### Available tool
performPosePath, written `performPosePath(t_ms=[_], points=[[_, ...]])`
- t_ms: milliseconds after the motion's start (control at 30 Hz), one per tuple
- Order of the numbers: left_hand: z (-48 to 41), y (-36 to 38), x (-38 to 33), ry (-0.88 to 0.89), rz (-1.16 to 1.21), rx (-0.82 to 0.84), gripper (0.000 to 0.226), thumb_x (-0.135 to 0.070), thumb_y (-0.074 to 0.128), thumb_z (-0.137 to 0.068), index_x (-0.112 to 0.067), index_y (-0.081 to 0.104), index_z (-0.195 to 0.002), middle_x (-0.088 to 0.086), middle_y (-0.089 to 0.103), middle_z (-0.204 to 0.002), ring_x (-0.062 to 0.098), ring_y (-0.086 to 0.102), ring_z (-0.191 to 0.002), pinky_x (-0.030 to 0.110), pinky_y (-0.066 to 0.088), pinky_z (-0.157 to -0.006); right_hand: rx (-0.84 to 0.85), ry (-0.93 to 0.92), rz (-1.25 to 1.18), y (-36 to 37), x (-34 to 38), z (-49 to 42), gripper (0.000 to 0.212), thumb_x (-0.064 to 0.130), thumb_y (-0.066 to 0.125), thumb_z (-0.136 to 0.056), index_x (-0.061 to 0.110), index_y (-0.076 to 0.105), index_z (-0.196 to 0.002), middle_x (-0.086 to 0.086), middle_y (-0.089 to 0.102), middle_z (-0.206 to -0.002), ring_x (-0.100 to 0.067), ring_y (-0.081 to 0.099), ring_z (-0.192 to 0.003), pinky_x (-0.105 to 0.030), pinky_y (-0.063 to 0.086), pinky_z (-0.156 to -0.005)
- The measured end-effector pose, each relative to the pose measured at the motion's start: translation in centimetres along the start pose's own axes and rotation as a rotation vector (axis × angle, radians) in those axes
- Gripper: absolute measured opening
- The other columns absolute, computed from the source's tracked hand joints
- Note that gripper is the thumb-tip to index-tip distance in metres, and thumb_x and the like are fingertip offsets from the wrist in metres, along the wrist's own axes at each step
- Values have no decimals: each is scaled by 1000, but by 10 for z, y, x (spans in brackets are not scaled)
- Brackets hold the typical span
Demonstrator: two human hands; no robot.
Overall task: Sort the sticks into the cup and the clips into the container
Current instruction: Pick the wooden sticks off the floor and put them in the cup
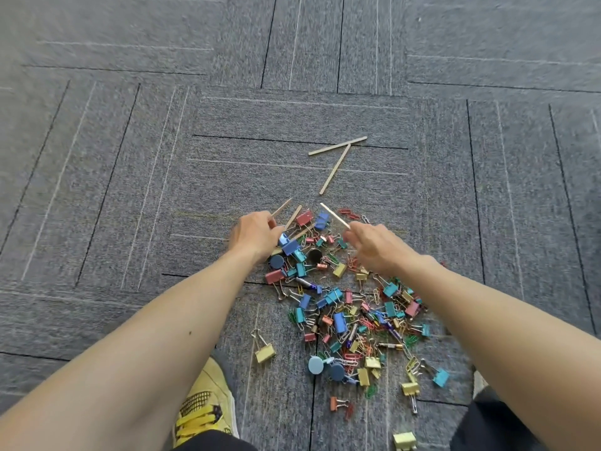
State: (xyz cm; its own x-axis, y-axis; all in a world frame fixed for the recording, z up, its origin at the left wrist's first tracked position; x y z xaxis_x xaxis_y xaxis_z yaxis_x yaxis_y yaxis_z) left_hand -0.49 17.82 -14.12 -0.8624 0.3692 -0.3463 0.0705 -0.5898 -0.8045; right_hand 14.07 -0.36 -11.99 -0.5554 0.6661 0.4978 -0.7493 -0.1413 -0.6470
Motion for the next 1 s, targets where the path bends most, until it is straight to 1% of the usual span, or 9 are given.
performPosePath(t_ms=[67,133,200,267,367,500,733,900,1000], points=[[-7,3,-6,-6,-6,4,17,-37,60,-94,-20,59,-91,-1,64,-84,15,63,-73,33,53,-67,-3,14,8,-8,1,-11,27,6,36,-102,8,62,-105,-13,66,-98,-19,58,-69,-27,45,-52],[-13,2,-12,5,-42,-20,17,-36,61,-93,-19,59,-92,-2,62,-89,16,62,-76,36,55,-72,-8,26,-29,-14,1,-20,30,2,36,-101,3,63,-114,-16,67,-104,-19,61,-71,-24,48,-54],[-18,2,-20,27,-99,-36,18,-35,63,-92,-17,59,-97,-2,58,-97,17,60,-82,36,54,-77,-16,5,-98,-19,6,-25,33,5,36,-103,7,51,-133,-15,64,-112,-19,63,-78,-21,50,-58],[-20,9,-26,38,-127,-1,22,-35,65,-91,-16,58,-99,-1,55,-99,19,58,-87,36,50,-78,-2,-24,-156,-20,11,-26,37,9,32,-105,16,39,-142,-12,64,-104,-22,60,-71,-30,53,-61],[-21,17,-29,22,-182,54,19,-32,65,-91,-14,60,-96,1,61,-95,22,60,-87,40,51,-80,34,-23,-192,-22,14,-27,29,21,27,-108,20,45,-131,-9,62,-92,-19,50,-62,-34,46,-55],[-24,22,-25,-6,-172,136,16,-26,64,-93,-12,65,-84,2,66,-85,21,63,-80,38,52,-77,43,0,-220,-24,14,-26,21,23,29,-108,17,50,-111,-3,59,-90,-14,49,-63,-25,38,-53],[-21,21,-13,-52,-32,277,7,-14,69,-86,-10,68,-81,3,69,-84,18,66,-81,35,56,-74,22,26,-241,-23,10,-22,20,22,31,-107,14,49,-102,-2,57,-89,-12,47,-65,-22,36,-53],[-14,10,-8,-36,206,259,6,-12,71,-85,-12,67,-82,1,67,-87,11,61,-75,18,42,-58,5,48,-258,-20,11,-16,24,23,31,-107,11,51,-105,-4,57,-90,-12,45,-63,-21,34,-50],[-12,2,-9,32,276,190,10,-8,69,-86,-12,64,-95,4,65,-96,17,63,-87,24,51,-71,-8,47,-256,-14,11,-12,25,23,30,-107,10,52,-102,-5,57,-89,-13,46,-63,-22,35,-50]])
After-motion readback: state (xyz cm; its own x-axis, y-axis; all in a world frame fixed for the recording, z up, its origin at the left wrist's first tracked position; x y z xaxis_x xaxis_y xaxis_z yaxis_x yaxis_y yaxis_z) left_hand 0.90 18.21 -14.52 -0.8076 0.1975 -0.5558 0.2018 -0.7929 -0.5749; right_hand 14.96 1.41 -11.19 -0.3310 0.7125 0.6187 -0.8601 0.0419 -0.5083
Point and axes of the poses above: each hand's wrist, its own z-axis away from the middle knuckle, its own y-axis out of the palm, x = y × z, the point moved 8 cm from there along -z, towards the middle knuckle
